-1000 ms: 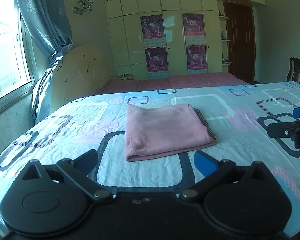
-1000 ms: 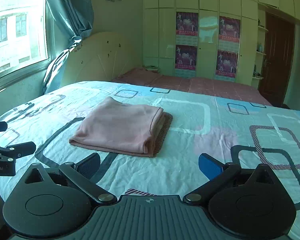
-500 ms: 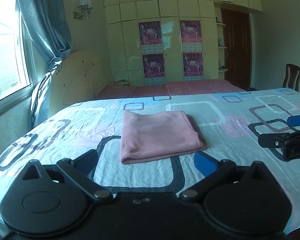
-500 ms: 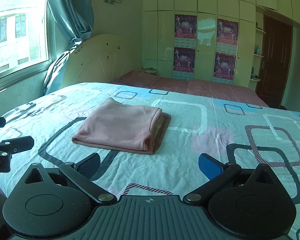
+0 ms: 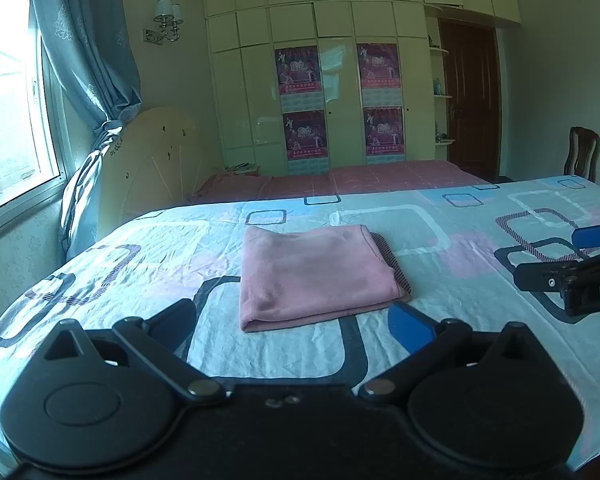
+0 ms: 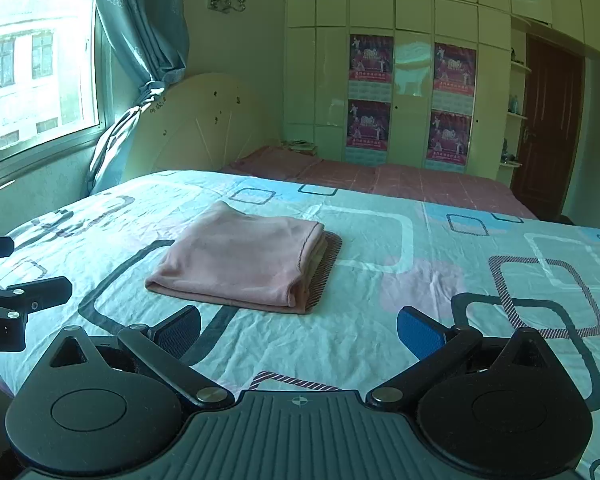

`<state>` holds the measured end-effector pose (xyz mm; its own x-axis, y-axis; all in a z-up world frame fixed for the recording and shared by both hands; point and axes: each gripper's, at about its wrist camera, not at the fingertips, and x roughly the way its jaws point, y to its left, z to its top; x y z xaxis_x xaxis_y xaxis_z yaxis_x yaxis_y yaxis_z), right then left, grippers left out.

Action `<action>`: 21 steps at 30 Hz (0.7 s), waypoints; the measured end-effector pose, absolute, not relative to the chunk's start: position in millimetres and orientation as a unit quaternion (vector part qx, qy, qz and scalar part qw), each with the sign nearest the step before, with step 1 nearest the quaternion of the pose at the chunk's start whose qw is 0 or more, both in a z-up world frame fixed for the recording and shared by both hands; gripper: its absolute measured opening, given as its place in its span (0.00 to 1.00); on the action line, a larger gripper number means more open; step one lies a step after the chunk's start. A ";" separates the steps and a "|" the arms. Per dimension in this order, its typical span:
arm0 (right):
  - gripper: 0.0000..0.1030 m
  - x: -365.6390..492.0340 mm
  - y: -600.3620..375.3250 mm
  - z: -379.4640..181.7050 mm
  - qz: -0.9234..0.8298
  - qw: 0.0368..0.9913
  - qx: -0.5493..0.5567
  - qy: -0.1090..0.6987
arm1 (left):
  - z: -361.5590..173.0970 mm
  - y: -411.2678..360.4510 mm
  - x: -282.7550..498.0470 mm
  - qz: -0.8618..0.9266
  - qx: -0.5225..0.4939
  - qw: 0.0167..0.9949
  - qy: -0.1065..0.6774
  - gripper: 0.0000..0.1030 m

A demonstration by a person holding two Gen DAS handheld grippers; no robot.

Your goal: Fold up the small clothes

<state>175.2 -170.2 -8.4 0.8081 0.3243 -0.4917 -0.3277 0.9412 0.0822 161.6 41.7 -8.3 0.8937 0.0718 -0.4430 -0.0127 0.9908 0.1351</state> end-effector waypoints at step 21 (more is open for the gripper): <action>1.00 177.9 -178.5 -5.0 0.173 0.950 0.005 0.259 | -7.4 37.2 161.3 0.015 0.072 0.971 0.227 0.99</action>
<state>177.9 -178.5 -5.0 0.8066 0.3311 -0.4896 -0.3259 0.9402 0.0989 161.3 37.2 -7.4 0.8968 0.0616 -0.4381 0.0037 0.9892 0.1465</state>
